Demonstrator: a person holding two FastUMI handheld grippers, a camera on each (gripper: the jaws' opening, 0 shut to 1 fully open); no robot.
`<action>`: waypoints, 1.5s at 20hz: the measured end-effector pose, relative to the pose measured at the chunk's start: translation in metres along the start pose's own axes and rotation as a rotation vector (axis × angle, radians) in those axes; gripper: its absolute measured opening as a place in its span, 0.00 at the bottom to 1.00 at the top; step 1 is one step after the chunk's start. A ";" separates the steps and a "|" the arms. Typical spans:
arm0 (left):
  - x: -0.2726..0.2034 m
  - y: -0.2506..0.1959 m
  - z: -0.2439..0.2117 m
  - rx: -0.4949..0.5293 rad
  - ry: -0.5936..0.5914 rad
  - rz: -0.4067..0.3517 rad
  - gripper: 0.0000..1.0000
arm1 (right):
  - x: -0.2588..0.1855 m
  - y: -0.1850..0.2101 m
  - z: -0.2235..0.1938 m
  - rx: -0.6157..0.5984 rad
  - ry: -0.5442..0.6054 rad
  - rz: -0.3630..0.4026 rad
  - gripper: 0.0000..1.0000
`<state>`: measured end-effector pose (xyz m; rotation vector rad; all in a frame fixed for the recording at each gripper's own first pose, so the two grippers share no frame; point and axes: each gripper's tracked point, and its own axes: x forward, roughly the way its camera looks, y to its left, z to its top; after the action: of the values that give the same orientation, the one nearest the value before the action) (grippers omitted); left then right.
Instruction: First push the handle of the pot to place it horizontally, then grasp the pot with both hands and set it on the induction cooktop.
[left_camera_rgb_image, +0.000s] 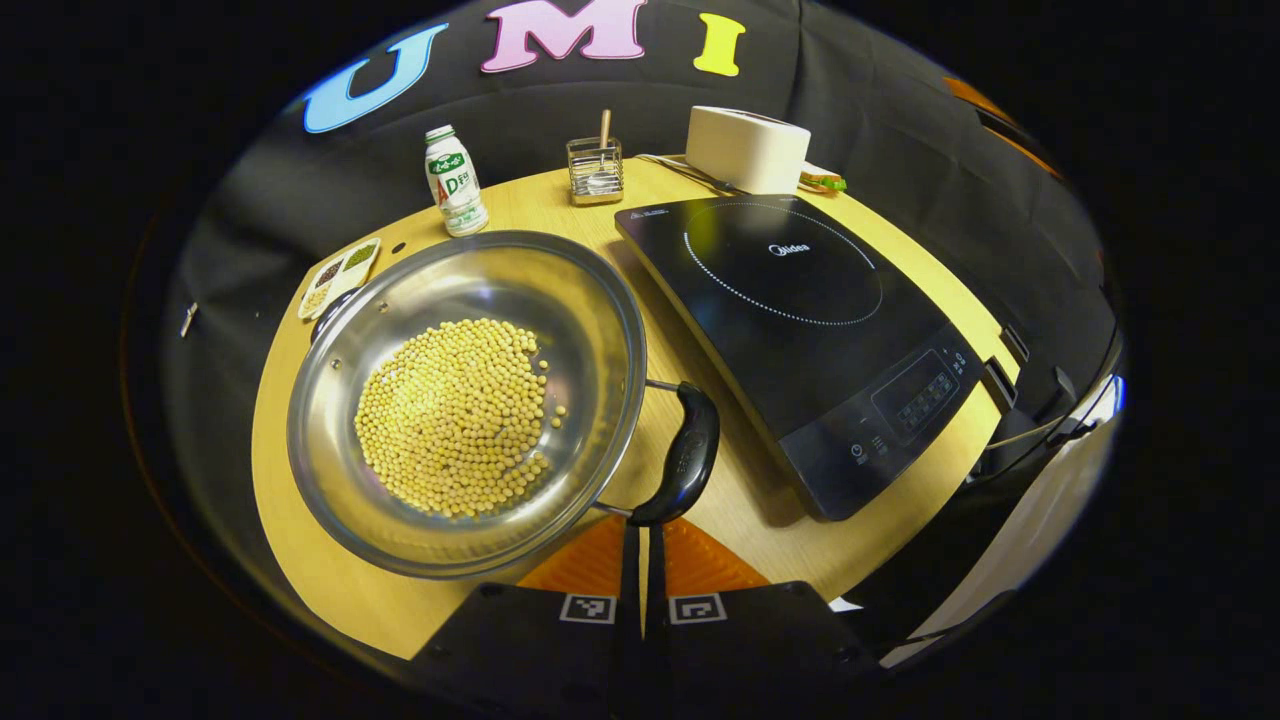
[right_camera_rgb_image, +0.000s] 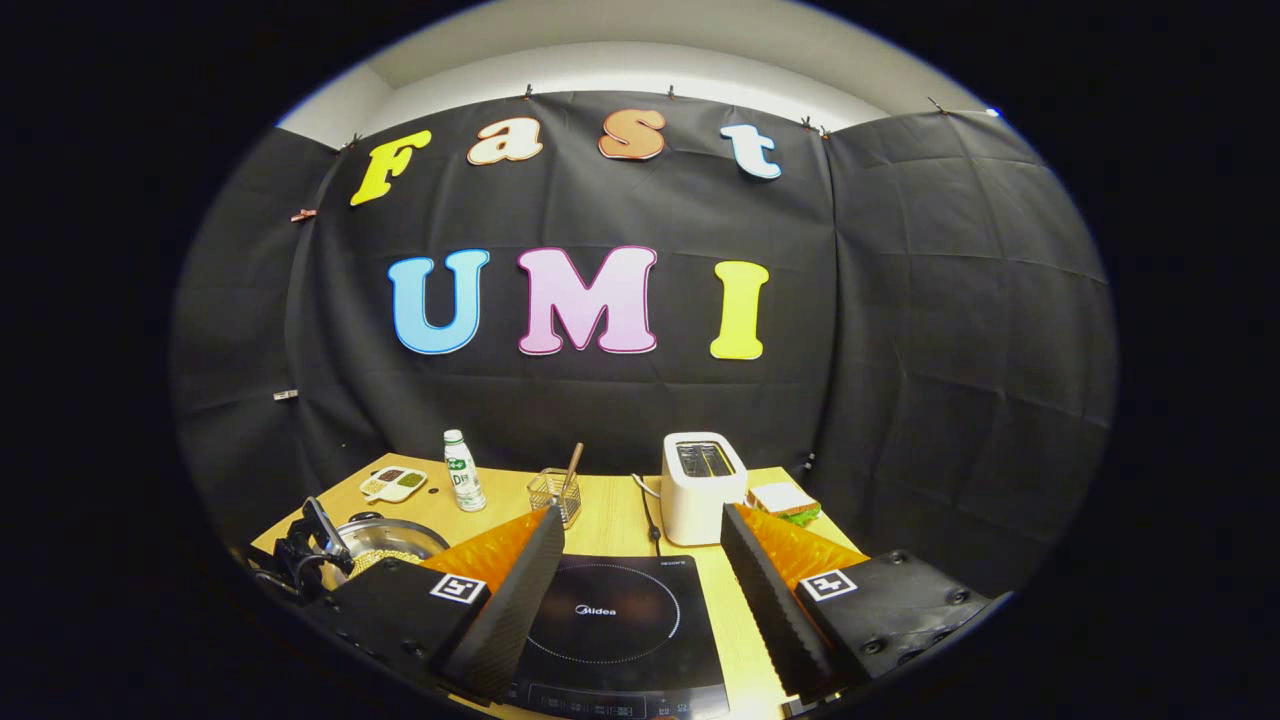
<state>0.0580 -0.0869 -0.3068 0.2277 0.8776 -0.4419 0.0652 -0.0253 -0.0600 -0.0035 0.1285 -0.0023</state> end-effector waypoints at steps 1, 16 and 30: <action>0.002 0.000 0.002 -0.009 -0.001 -0.001 0.05 | 0.001 0.000 -0.001 0.002 0.003 0.001 0.98; 0.025 -0.012 0.042 -0.110 -0.027 -0.013 0.05 | 0.008 -0.012 -0.007 0.006 0.020 0.009 0.98; 0.052 -0.017 0.093 -0.169 -0.058 0.007 0.05 | 0.019 -0.028 -0.022 0.045 0.068 0.035 0.98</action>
<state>0.1436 -0.1505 -0.2897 0.0627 0.8517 -0.3641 0.0816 -0.0532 -0.0840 0.0441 0.1962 0.0299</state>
